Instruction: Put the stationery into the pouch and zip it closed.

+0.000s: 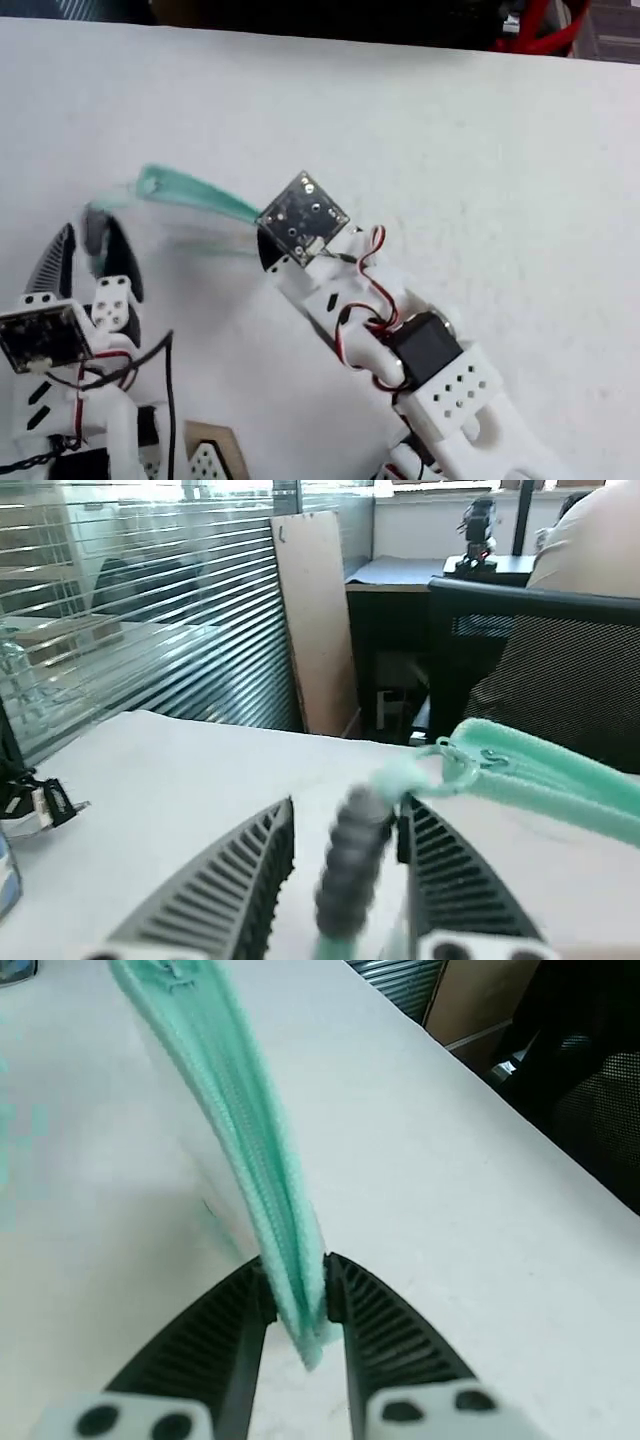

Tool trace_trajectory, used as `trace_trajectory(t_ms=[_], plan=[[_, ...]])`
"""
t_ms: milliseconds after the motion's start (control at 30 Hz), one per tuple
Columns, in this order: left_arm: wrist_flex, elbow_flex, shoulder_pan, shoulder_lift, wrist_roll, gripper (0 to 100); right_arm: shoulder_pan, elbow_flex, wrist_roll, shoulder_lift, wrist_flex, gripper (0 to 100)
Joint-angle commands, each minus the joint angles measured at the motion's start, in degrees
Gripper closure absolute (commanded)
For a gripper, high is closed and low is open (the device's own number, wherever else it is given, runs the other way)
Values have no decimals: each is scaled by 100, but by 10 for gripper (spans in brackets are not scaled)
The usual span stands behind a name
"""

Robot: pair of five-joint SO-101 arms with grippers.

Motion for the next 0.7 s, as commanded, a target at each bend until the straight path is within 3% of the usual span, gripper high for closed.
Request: trace_trajectory(t_ms=[0,367,667], plan=[[-229,-229,400,22,229,796,127,-9,-53,40,-13,979],[-220,237,514,22,492,793,1367,-1741,-290,101,1112,980],[-237,1275,514,22,721,793,1490,-2101,-316,110,1332,980]])
